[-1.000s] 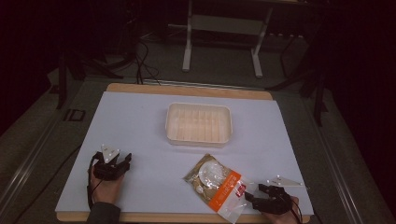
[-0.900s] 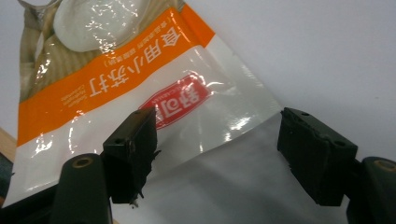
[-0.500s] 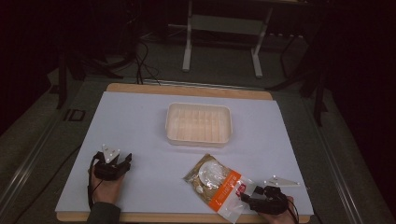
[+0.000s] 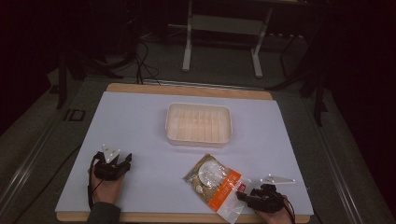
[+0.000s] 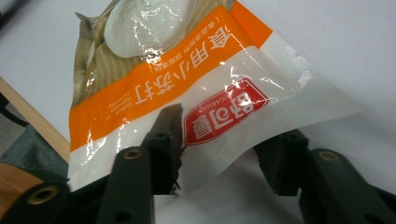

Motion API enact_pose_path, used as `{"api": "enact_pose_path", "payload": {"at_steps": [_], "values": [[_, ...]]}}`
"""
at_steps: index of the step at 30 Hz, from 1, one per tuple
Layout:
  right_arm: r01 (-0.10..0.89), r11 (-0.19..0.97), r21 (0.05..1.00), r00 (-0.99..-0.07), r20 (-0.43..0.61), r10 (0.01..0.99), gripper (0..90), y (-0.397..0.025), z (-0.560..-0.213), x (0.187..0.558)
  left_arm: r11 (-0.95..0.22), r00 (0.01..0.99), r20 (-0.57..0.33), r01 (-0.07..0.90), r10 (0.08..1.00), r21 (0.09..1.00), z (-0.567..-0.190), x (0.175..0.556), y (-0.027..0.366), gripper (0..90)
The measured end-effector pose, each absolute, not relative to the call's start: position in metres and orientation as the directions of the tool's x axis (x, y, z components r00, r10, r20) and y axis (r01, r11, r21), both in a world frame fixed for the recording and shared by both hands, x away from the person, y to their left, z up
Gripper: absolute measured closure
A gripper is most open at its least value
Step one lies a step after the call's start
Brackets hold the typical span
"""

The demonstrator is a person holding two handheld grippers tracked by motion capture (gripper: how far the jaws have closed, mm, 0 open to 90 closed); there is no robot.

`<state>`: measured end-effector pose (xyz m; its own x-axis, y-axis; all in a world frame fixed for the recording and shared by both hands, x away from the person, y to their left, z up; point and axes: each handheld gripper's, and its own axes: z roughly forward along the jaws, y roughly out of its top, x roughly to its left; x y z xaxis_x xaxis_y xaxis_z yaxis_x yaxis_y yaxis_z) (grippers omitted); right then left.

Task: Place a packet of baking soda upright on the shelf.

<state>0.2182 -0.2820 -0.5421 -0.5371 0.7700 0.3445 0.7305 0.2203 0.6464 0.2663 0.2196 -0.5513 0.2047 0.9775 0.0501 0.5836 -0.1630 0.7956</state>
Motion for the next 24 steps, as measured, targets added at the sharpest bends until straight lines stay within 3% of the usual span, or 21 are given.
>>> {"api": "enact_pose_path", "payload": {"at_steps": [8, 10, 14, 24], "values": [[0.75, 0.222, 0.622, -0.515, 0.34, 0.787, 72.9, -0.28, -0.542, 0.219, -0.163, 0.204, 0.051, 0.583, 0.978, 0.796, -0.551, 0.266, 0.219, 49.9], [0.77, 0.202, 0.605, -0.491, 0.36, 0.793, 75.0, -0.279, -0.541, 0.219, -0.164, 0.204, 0.051, 0.583, 0.978, 0.796, -0.551, 0.266, 0.219, 49.9], [0.806, 0.167, 0.567, -0.451, 0.406, 0.795, 87.5, -0.28, -0.542, 0.222, -0.163, 0.204, 0.05, 0.583, 0.978, 0.796, -0.551, 0.266, 0.219, 49.9], [0.796, 0.113, 0.594, -0.449, 0.456, 0.768, 90.0, -0.283, -0.531, 0.223, -0.163, 0.204, 0.051, 0.582, 0.978, 0.797, -0.551, 0.266, 0.219, 49.9]]}}
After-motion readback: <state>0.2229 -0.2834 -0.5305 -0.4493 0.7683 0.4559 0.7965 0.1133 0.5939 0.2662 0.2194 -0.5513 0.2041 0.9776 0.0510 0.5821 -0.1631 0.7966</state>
